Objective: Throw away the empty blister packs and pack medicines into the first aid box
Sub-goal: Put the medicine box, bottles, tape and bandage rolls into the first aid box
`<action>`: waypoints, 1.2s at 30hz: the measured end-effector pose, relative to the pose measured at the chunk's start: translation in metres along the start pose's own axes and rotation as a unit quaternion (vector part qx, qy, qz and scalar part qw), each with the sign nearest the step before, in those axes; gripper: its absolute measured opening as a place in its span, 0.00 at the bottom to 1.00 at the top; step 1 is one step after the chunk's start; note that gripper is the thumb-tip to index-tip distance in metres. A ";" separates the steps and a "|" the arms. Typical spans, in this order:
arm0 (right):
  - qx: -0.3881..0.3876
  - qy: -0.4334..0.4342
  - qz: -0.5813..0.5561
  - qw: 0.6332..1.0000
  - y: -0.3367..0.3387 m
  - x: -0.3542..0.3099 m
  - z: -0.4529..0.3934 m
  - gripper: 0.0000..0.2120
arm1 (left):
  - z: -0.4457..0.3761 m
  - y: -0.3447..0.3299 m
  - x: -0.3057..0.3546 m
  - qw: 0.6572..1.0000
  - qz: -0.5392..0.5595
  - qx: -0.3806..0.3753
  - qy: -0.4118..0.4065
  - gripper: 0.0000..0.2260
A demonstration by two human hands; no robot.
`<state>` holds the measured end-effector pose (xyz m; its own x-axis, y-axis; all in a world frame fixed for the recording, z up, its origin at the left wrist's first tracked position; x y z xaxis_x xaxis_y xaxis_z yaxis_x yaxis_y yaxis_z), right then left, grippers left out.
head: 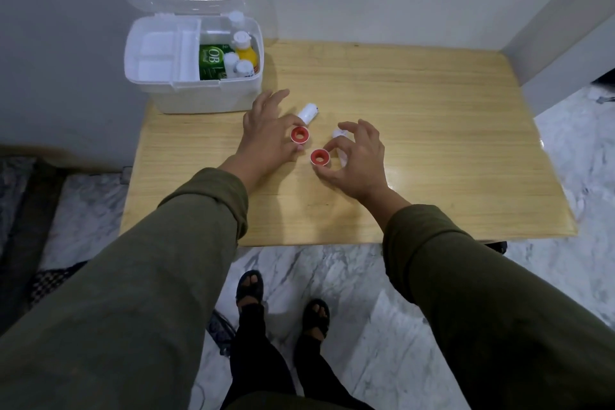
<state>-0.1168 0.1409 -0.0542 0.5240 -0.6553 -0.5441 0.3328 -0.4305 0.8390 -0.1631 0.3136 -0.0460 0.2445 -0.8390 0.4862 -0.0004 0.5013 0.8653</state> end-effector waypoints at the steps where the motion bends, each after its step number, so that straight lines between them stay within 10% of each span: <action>1: 0.003 0.002 -0.003 1.000 0.005 -0.003 0.000 0.15 | 0.003 0.004 0.001 1.000 0.004 0.008 0.008 0.15; 17: 0.041 0.109 0.017 0.993 0.067 -0.137 -0.061 0.16 | 0.052 0.169 -0.038 0.982 -0.029 0.183 0.027 0.17; 36: -0.020 0.041 0.076 0.996 -0.052 -0.232 -0.194 0.17 | -0.030 0.202 -0.201 0.995 0.025 0.071 0.066 0.19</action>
<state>-0.1034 0.4355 0.0295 0.6322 -0.6576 -0.4098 0.2743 -0.3047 0.9121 -0.1830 0.5901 0.0278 0.3665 -0.7740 0.5163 -0.1506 0.4982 0.8539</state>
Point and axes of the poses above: each hand's wrist, its own z-axis away from the middle knuckle, its own y-axis out of the back of the hand, x = y × z, the point moved 2 cm from there along -z, towards the middle knuckle, and after that the axes turned 9 degrees about -x, right-handed, at the moved point
